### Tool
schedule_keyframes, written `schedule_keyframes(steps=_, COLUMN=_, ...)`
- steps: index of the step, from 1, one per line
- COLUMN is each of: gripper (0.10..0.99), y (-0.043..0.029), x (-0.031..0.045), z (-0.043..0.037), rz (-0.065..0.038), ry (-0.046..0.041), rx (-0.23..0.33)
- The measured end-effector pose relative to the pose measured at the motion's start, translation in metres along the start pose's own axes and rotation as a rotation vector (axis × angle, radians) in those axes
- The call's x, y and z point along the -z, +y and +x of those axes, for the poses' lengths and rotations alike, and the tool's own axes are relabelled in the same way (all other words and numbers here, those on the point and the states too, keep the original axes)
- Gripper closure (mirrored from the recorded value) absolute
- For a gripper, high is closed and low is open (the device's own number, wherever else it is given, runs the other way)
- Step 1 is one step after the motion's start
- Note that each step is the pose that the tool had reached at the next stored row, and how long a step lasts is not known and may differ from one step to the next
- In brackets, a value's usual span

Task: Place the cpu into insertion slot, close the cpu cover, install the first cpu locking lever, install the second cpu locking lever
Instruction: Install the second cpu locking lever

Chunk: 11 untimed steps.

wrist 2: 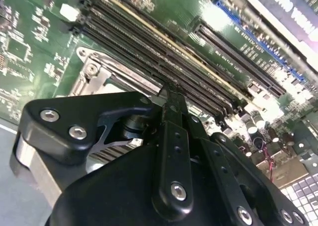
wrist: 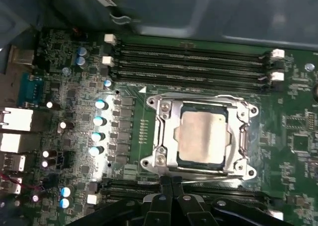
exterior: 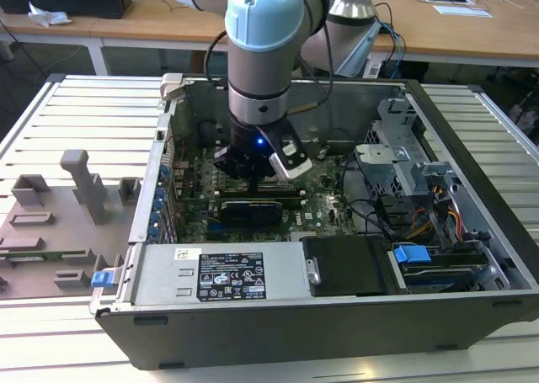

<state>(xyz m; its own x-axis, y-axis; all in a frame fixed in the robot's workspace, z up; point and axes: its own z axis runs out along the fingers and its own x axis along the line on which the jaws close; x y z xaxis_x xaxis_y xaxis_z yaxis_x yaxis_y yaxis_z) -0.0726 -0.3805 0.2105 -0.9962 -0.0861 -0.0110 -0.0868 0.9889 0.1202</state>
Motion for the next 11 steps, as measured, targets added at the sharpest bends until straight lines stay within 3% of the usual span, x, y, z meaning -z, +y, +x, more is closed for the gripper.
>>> schedule_keyframes(steps=3, gripper=0.980, y=0.0001, x=-0.0034, z=0.0060, rz=-0.017, ry=-0.0010, rx=0.004)
schedule_keyframes(steps=5, gripper=0.980, y=0.0003, x=-0.0063, z=0.0129, rz=-0.040, ry=-0.0024, rx=0.008)
schedule_keyframes(steps=7, gripper=0.980, y=0.0003, x=-0.0074, z=0.0155, rz=-0.047, ry=-0.0025, rx=0.010)
schedule_keyframes(steps=8, gripper=0.980, y=0.0006, x=-0.0097, z=0.0175, rz=-0.057, ry=-0.0036, rx=0.012)
schedule_keyframes(steps=11, gripper=0.980, y=0.0003, x=-0.0114, z=0.0183, rz=-0.065, ry=-0.0039, rx=0.013)
